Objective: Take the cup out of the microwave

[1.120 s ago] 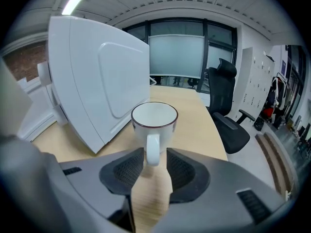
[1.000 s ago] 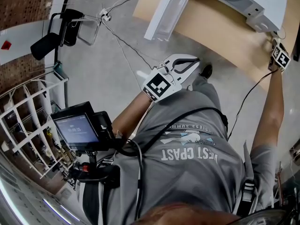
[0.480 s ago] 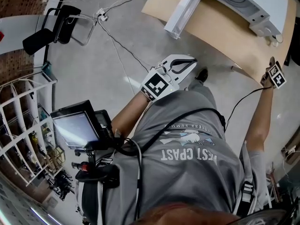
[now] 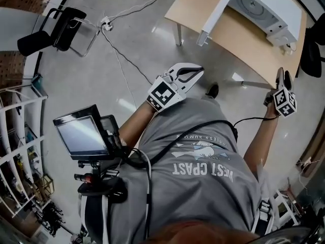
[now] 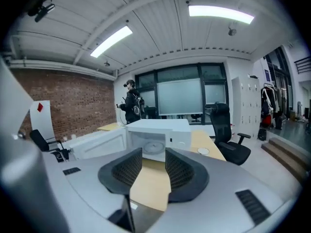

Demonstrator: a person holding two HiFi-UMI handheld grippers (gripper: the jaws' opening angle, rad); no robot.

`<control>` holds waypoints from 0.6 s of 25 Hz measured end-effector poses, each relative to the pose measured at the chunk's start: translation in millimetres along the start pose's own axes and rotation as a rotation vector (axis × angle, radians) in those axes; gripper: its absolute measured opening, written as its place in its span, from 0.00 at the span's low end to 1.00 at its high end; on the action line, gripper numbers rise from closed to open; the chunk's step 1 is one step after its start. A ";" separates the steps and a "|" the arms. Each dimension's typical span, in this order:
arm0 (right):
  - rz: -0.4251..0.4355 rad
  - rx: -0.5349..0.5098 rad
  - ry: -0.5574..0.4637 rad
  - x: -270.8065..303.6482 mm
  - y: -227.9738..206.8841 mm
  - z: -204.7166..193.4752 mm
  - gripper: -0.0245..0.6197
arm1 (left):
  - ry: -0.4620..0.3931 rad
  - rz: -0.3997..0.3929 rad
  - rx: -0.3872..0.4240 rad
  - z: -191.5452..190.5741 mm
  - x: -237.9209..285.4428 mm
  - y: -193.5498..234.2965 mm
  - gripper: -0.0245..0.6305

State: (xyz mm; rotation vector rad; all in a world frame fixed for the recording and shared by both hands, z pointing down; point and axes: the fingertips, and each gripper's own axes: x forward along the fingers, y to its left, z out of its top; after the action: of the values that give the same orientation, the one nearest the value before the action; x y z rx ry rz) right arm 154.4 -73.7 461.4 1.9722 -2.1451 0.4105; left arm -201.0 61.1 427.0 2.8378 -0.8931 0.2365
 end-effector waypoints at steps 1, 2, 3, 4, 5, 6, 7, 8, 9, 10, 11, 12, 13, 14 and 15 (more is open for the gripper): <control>0.021 -0.004 -0.023 -7.4 27.3 0.8 0.29 | 0.003 -0.001 0.001 -10.6 -11.3 5.2 0.11; 0.041 -0.010 -0.046 -13.4 54.5 1.5 0.29 | 0.005 -0.003 0.001 -21.7 -22.2 11.8 0.10; 0.063 -0.018 -0.068 -20.0 80.7 4.5 0.29 | 0.007 -0.007 0.000 -31.2 -32.6 18.1 0.10; 0.084 -0.029 -0.089 -28.3 105.2 10.7 0.29 | 0.009 -0.012 -0.002 -37.9 -42.5 22.7 0.10; 0.103 -0.043 -0.107 -38.4 127.9 19.6 0.29 | 0.013 -0.018 -0.005 -42.0 -52.5 25.4 0.11; 0.120 -0.058 -0.122 -49.8 149.5 29.3 0.29 | 0.020 -0.026 -0.008 -45.1 -63.1 26.7 0.10; 0.134 -0.072 -0.135 -62.3 170.1 38.3 0.29 | 0.029 -0.036 -0.011 -48.2 -74.6 26.7 0.11; 0.144 -0.085 -0.145 -76.7 188.6 46.0 0.29 | 0.040 -0.047 -0.013 -51.7 -86.1 24.6 0.11; 0.151 -0.098 -0.154 -93.2 203.4 52.6 0.29 | 0.051 -0.059 -0.016 -55.2 -96.2 19.5 0.10; 0.155 -0.109 -0.160 -110.7 213.8 58.3 0.29 | 0.062 -0.072 -0.020 -59.0 -103.5 12.2 0.11; 0.160 -0.119 -0.164 -125.9 221.1 62.6 0.29 | 0.076 -0.084 -0.025 -64.6 -107.4 5.5 0.10; 0.166 -0.127 -0.168 -135.9 227.1 64.2 0.29 | 0.091 -0.094 -0.033 -73.9 -108.2 2.5 0.11; 0.171 -0.135 -0.173 -140.1 233.1 62.6 0.29 | 0.110 -0.101 -0.041 -88.2 -106.7 4.0 0.11; 0.176 -0.145 -0.177 -140.9 239.1 58.1 0.29 | 0.134 -0.107 -0.046 -107.1 -104.2 8.2 0.10; 0.181 -0.153 -0.183 -141.8 244.4 52.5 0.29 | 0.163 -0.110 -0.048 -128.6 -101.8 12.0 0.10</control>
State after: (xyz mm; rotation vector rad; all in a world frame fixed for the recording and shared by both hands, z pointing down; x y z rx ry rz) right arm -73.7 59.7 348.4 1.8020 -2.3974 0.0911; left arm -303.6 132.8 533.6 2.7644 -0.6979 0.4186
